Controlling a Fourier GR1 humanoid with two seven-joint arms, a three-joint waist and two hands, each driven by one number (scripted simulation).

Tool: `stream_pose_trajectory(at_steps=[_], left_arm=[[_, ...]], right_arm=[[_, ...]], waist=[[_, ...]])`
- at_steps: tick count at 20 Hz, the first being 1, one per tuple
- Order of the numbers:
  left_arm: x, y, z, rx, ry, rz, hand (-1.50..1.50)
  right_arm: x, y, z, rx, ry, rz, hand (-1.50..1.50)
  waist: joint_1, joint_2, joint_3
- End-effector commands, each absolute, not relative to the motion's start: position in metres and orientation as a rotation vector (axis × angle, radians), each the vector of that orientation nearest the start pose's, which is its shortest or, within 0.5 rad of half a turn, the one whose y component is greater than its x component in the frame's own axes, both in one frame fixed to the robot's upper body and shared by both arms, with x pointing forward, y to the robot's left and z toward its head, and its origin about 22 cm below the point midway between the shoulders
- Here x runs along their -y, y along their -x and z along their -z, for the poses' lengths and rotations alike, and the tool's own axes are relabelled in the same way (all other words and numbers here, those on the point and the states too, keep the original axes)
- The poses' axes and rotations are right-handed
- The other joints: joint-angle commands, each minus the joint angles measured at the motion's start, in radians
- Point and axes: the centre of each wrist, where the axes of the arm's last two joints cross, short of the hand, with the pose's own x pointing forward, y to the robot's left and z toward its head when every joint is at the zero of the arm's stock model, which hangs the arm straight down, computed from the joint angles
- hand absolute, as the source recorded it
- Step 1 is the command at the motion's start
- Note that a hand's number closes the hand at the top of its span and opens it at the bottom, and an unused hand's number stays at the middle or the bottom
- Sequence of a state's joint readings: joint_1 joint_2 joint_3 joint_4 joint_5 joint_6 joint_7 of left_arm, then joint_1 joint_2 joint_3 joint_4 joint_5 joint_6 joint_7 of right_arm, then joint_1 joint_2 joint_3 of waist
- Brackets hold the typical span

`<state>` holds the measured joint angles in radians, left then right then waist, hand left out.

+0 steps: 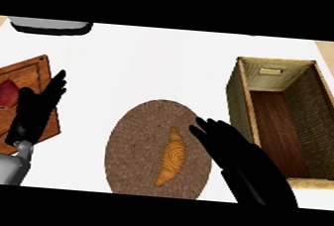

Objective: Pick the croissant from the placemat and place it in the basket

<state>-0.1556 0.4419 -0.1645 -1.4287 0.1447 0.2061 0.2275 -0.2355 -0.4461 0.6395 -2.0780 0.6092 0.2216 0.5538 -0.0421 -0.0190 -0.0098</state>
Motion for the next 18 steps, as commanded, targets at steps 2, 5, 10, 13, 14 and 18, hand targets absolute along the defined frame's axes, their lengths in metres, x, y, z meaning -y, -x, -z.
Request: stream_pose_trajectory(at_steps=[2,5,10,13,14,18], left_arm=[[-0.278,-0.283,-0.032,1.339,-0.286,0.203,0.00],[-0.289,-0.293,-0.027,1.353,-0.301,0.206,0.00],[-0.285,-0.307,-0.022,1.356,-0.273,0.202,0.00],[-0.290,-0.296,-0.026,1.358,-0.272,0.205,0.00],[-0.279,-0.300,-0.012,1.346,-0.260,0.194,0.00],[-0.266,-0.300,-0.020,1.358,-0.281,0.202,0.00]], right_arm=[[0.139,-0.154,-0.174,1.394,0.506,-1.409,-1.50],[0.125,-0.154,-0.194,1.371,0.506,-1.370,-1.50],[0.113,-0.145,-0.202,1.383,0.528,-1.274,-1.50],[0.118,-0.149,-0.205,1.419,0.588,-1.236,-1.50],[0.113,-0.150,-0.199,1.424,0.593,-1.254,-1.50],[0.107,-0.159,-0.183,1.392,0.646,-1.225,-1.50]], waist=[[0.018,0.010,0.006],[0.035,0.018,0.007],[0.036,0.018,0.008],[0.041,0.017,0.009],[0.038,0.018,0.009],[0.039,0.018,0.009]])
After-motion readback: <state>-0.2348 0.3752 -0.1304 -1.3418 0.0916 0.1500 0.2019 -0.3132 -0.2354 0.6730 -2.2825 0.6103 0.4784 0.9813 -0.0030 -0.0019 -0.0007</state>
